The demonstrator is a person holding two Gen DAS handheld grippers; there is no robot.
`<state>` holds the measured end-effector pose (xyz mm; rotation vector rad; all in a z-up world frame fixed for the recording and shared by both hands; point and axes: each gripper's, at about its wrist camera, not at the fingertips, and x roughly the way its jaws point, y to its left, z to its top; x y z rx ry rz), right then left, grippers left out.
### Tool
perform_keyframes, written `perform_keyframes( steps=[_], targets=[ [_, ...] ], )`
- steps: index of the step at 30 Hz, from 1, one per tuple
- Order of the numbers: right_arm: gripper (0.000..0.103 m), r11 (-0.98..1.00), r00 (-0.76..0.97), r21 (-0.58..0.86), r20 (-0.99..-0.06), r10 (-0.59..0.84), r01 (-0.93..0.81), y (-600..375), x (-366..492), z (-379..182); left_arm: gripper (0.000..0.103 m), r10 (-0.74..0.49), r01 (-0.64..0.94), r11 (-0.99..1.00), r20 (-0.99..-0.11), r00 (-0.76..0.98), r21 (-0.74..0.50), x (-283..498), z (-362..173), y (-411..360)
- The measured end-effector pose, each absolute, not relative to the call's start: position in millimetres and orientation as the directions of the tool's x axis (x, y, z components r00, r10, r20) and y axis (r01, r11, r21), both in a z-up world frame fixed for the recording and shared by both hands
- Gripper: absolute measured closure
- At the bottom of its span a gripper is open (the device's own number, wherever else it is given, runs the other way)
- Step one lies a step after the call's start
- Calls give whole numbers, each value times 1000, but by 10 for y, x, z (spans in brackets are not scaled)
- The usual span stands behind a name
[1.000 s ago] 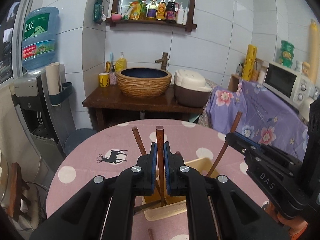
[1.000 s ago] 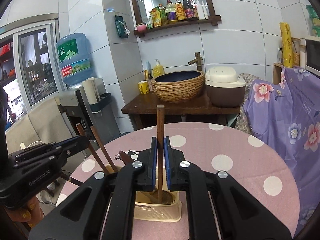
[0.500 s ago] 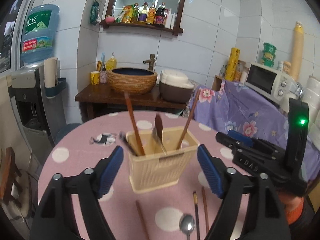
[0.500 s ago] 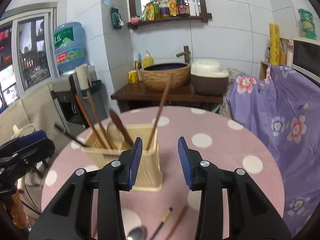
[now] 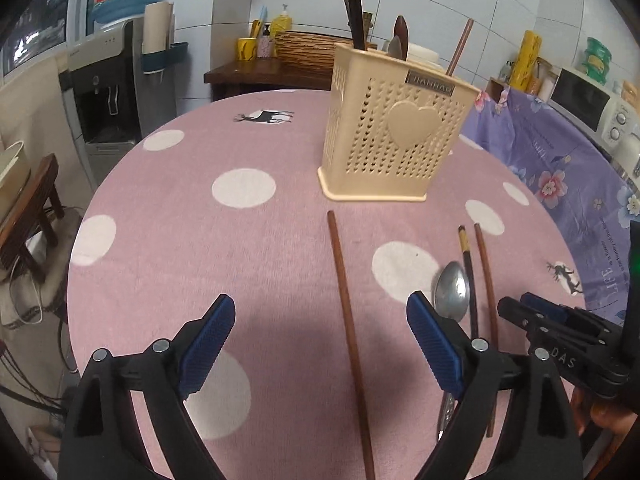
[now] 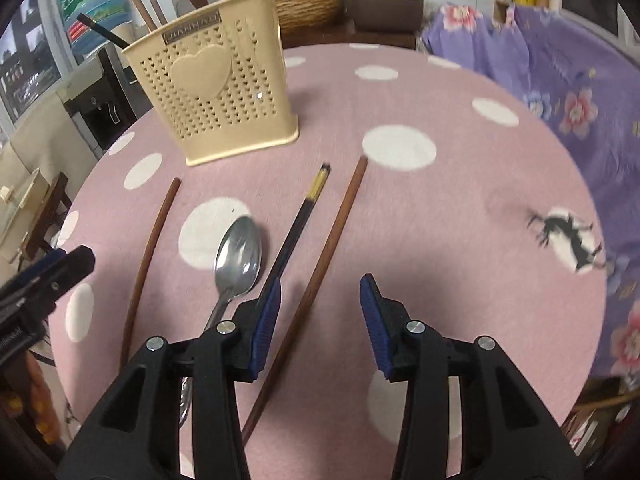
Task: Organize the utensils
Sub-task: 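Move both tools back down to the remaining brown chopsticks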
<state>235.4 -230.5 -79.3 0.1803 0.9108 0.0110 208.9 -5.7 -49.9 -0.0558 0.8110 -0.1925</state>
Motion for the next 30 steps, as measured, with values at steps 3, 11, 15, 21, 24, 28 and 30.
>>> perform_keyframes(
  steps=[3, 11, 15, 21, 24, 28, 30],
  targets=[
    [61, 979, 619, 177, -781, 77, 102, -2295, 2394, -792, 18, -171, 144, 985, -717, 676, -99, 2060, -567, -83],
    [66, 974, 618, 166, -785, 37, 153, -2373, 2647, -745, 37, -181, 168, 981, -739, 649, -93, 2189, -676, -148],
    [68, 971, 603, 175, -797, 41, 166, -2435, 2784, -784, 46, -195, 176, 978, -773, 604, -109, 2378, -747, -219],
    [74, 968, 591, 167, -806, 24, 189, -2473, 2957, -833, 53, -147, 175, 983, -783, 605, -49, 2565, -809, -342],
    [77, 967, 577, 161, -816, 17, 199, -2462, 3048, -864, 57, -133, 160, 986, -791, 598, -45, 2637, -846, -339],
    [78, 968, 578, 131, -816, -18, 215, -2430, 3117, -872, 64, -117, 153, 988, -794, 596, -30, 2697, -889, -357],
    [79, 969, 580, 112, -814, -38, 221, -2404, 3161, -878, 66, -105, 157, 988, -793, 600, -12, 2709, -890, -387]
  ],
)
